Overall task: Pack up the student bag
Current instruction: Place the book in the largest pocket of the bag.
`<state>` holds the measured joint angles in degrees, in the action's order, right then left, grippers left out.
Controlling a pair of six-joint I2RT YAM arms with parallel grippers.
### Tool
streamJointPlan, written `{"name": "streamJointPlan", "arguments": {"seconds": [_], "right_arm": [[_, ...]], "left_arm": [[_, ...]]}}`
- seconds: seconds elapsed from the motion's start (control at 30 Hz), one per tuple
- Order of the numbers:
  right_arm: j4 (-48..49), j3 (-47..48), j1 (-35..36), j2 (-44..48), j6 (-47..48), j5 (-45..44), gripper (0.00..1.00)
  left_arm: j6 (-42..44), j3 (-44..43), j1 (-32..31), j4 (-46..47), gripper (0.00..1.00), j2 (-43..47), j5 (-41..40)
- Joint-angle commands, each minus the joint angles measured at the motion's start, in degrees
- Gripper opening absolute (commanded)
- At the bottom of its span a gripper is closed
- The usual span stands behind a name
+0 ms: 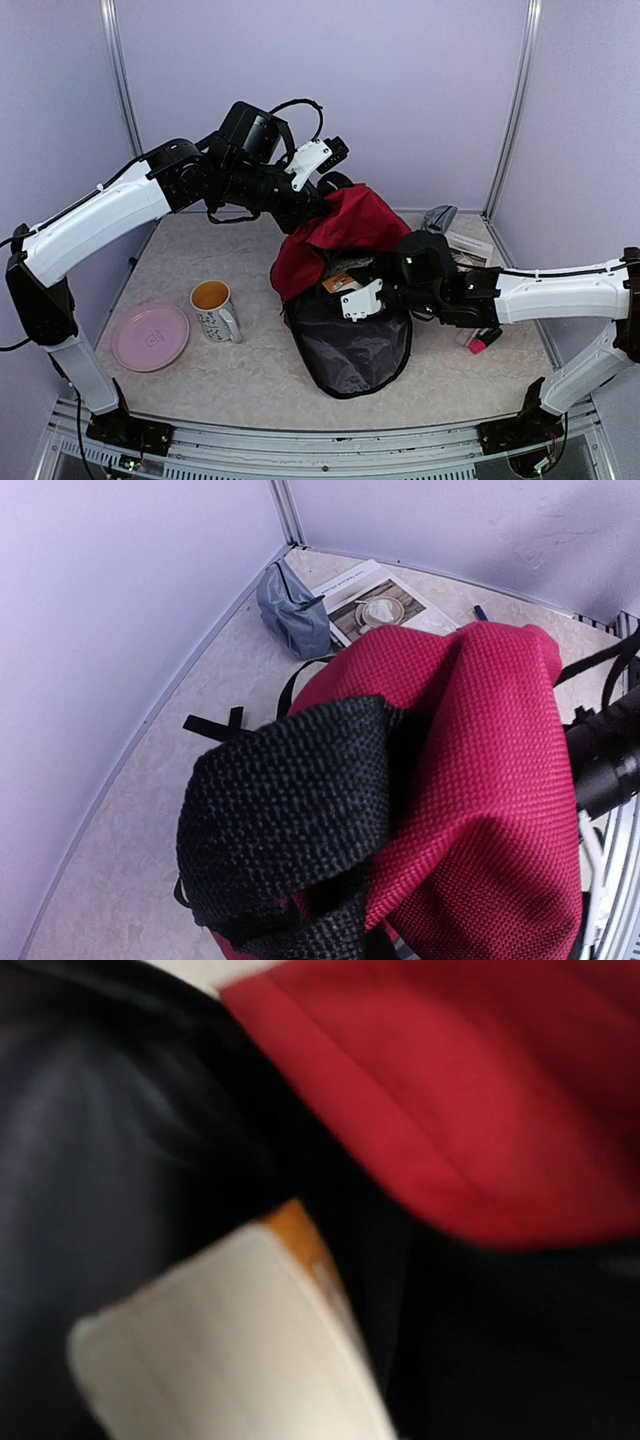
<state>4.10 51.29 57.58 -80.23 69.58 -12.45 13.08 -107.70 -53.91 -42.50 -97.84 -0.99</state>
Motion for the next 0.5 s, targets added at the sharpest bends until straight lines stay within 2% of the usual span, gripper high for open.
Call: {"name": "streamJointPlan", "arguments": {"seconds": [0.0, 0.07, 0.2, 0.23, 0.3, 0.33, 0.37, 0.43, 0.47], "right_arm": [[20.25, -1.0, -0.14, -4.32, 5.52, -8.4, 0.0], [23.64, -1.22, -0.62, -6.87, 5.91, -10.86, 0.0], [24.18, -1.03, -2.01, -10.16, 3.95, -11.65, 0.01], [24.9, -0.9, -2.3, -11.03, 3.18, -12.44, 0.06], [25.14, -0.14, -2.44, -13.03, 1.55, -14.43, 0.19], [23.92, 0.51, -2.45, -13.59, 0.24, -15.06, 0.28], [21.3, 1.42, -2.22, -13.95, -1.7, -14.75, 0.42], [16.01, 3.51, -1.89, -13.01, -6.92, -12.38, 0.6], [13.72, 4.13, -1.64, -12.2, -9.55, -10.82, 0.81]], "left_arm": [[-1.73, -0.78, 0.71, 7.33, 0.0, 3.84, 4.63], [-1.8, -0.6, 0.87, 7.47, 0.0, 3.9, 4.71], [-1.92, 0.17, 1.0, 7.75, 0.0, 4.06, 4.7], [-1.96, 0.28, 1.12, 7.88, 0.0, 4.06, 4.69], [-2.11, 0.38, 1.35, 7.94, 0.0, 4.1, 4.67], [-2.18, 0.46, 1.43, 7.96, 0.0, 3.99, 4.52], [-2.26, 0.53, 1.5, 7.96, 0.0, 4.02, 4.38], [-2.33, 0.64, 1.73, 8.04, 0.0, 3.86, 4.14], [-2.36, 0.77, 1.92, 8.05, 0.0, 3.81, 4.04]]}}
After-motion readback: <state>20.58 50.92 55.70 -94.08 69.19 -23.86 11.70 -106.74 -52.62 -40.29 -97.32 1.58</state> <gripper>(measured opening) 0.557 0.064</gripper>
